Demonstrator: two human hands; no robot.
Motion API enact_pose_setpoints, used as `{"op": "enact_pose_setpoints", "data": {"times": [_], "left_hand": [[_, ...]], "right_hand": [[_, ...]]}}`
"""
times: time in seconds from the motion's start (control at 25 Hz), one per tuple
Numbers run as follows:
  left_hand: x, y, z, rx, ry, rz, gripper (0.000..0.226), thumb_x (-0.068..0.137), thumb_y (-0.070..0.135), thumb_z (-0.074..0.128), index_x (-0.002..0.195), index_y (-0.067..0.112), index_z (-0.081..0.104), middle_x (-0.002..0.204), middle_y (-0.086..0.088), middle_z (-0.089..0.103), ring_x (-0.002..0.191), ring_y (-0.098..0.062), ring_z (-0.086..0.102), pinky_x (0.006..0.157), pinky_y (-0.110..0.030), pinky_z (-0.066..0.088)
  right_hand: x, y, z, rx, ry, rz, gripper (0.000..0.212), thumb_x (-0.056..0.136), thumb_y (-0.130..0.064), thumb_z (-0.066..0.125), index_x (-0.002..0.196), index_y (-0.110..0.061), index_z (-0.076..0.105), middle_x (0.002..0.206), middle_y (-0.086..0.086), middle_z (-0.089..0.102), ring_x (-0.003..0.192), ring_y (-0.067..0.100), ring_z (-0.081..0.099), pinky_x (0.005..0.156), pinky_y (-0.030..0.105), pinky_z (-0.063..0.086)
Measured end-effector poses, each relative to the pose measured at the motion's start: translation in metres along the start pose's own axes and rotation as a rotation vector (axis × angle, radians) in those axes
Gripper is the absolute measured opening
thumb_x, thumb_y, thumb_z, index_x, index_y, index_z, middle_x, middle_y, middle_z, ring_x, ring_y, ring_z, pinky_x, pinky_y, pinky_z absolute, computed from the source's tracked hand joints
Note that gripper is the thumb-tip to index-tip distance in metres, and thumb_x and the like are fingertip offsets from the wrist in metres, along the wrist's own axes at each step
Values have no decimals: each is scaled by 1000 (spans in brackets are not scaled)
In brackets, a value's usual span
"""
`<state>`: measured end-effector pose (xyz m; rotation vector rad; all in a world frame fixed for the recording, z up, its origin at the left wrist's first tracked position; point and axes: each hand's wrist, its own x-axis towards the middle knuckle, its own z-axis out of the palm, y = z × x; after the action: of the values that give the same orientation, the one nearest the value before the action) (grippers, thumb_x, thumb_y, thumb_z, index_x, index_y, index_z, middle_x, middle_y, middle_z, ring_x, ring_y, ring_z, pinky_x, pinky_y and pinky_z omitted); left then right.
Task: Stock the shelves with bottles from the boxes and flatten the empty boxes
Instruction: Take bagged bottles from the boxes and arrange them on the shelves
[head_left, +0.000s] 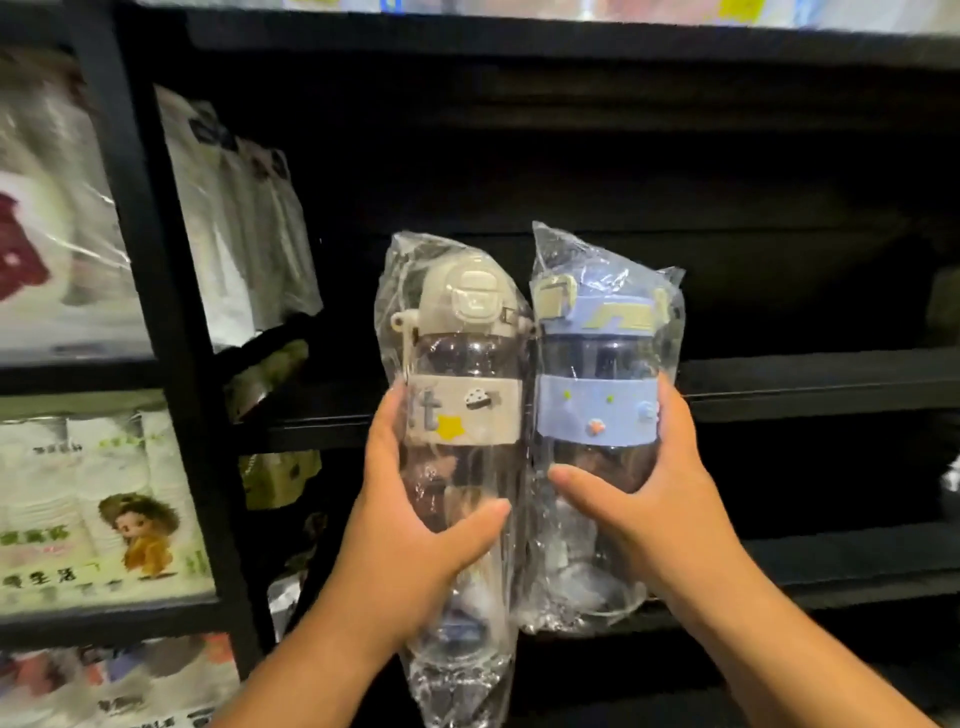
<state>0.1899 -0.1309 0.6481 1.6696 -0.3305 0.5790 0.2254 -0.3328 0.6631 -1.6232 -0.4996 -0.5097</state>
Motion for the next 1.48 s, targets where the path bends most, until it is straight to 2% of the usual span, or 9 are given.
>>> {"op": "enact_pose_setpoints", "data": {"times": [0.16,0.28,0.4,0.64,0.8,0.96,1.08,1.24,1.48], "left_hand": [[55,26,6,33,84,75,95,78,7,81,130,63,24,116,50,50,105,13,61,79,-12,54],[85,31,-3,88,151,88,98,76,21,84,139,61,22,140,32,41,114,1,60,92,-25,54],[101,28,-16,170,229,74,104,77,25,84,146,58,14,155,21,27,120,-1,54,97,-26,49],[114,10,-36,258,332,67,105,80,22,82,148,54,10,158,16,24,114,5,51,67,3,42],[127,2,-56,264,389,94,103,81,18,81,153,44,12,152,19,30,121,11,46,90,-5,42],[150,0,-79,241,396,133,102,82,14,79,154,41,11,148,20,31,103,35,40,83,3,40],[168,-7,-95,255,423,148,103,81,20,80,151,47,9,144,24,25,126,12,41,105,-19,40],[181,-26,-91,417,477,184,105,81,18,81,154,33,7,145,15,19,125,15,20,96,8,20],[187,-47,-90,367,479,101,106,82,32,79,154,41,2,161,7,18,135,1,26,106,-21,28]], "right_hand": [[69,-13,-2,89,-60,-86,101,67,-22,91,147,-31,30,130,-18,57,114,-6,58,97,25,52],[113,-15,9,147,-97,-114,88,75,-12,84,137,-37,27,116,-30,48,91,-30,50,73,-1,45],[144,-3,31,126,-97,-148,96,77,-12,83,145,-33,19,116,-36,38,91,-33,46,72,-7,37],[162,36,82,41,-84,-121,112,74,-35,85,154,-39,7,149,-12,32,135,11,37,110,34,37],[173,44,114,-57,-65,-115,112,76,-43,82,155,-37,2,156,-5,27,140,15,30,103,27,31],[178,46,137,-141,-25,-90,111,79,-50,77,155,-34,-1,155,0,24,138,21,32,99,28,34],[181,48,145,-227,-66,-32,111,82,-54,71,155,-34,-10,155,7,22,137,26,36,98,33,38],[182,51,146,-263,-92,7,111,83,-54,70,155,-32,-11,156,10,24,136,28,39,95,31,36],[185,55,147,-262,-79,8,111,83,-52,71,156,-33,-10,157,8,24,139,25,34,94,30,32]]}}
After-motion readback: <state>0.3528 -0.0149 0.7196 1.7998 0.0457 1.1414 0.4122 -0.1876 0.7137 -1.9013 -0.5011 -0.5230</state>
